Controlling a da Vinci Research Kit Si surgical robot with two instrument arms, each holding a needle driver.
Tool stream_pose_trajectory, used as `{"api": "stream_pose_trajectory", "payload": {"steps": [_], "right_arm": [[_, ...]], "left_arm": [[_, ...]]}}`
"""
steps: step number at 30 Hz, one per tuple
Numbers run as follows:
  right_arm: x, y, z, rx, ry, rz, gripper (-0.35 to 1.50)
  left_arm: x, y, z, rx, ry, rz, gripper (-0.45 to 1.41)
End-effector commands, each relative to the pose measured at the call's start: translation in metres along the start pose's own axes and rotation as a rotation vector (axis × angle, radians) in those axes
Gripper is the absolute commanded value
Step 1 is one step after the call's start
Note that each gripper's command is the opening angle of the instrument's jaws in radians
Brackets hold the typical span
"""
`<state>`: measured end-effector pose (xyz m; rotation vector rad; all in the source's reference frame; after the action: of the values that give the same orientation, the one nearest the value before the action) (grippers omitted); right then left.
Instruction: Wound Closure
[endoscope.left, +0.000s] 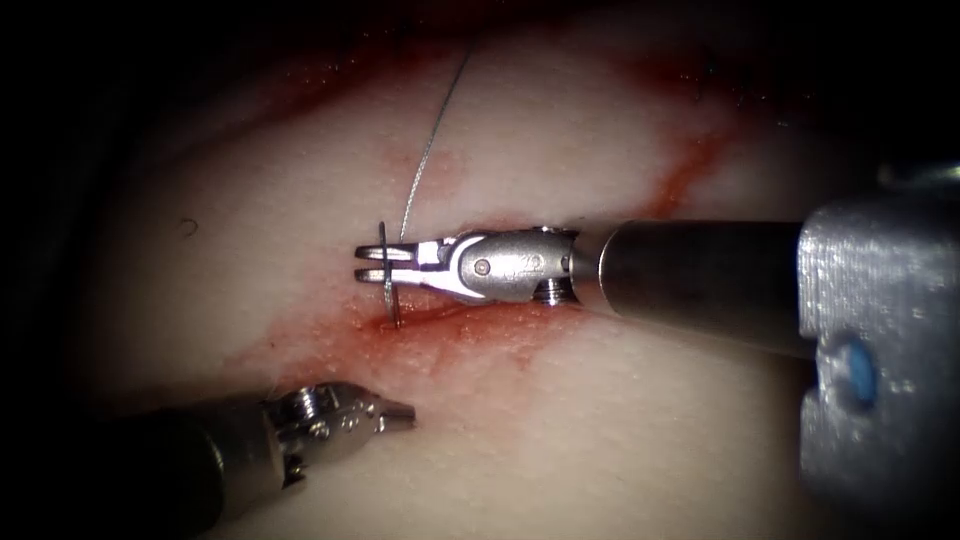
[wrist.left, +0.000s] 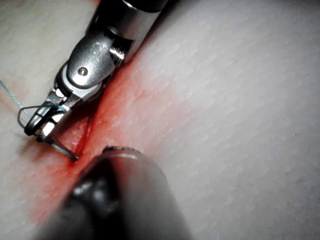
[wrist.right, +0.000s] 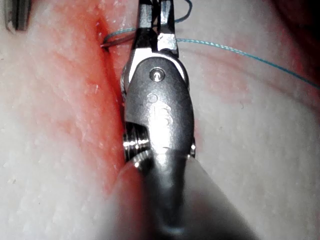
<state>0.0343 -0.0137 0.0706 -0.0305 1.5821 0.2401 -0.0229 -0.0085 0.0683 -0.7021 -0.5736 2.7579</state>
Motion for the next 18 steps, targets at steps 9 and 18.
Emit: {"api": "stream_pose_trajectory", "payload": {"steps": [9,18], "right_arm": [[-0.0002,0.0006,0.0003,-0.002,0.014,0.065,-0.35],[-0.0001,0.0015,0.0001,-0.008,0.032,0.114,-0.35]], "left_arm": [[-0.002,-0.0013,0.0021,-0.004,-0.018,0.028,0.0],[-0.0032,-0.0012,0.0036,-0.02,-0.019,0.041,-0.01]]}}
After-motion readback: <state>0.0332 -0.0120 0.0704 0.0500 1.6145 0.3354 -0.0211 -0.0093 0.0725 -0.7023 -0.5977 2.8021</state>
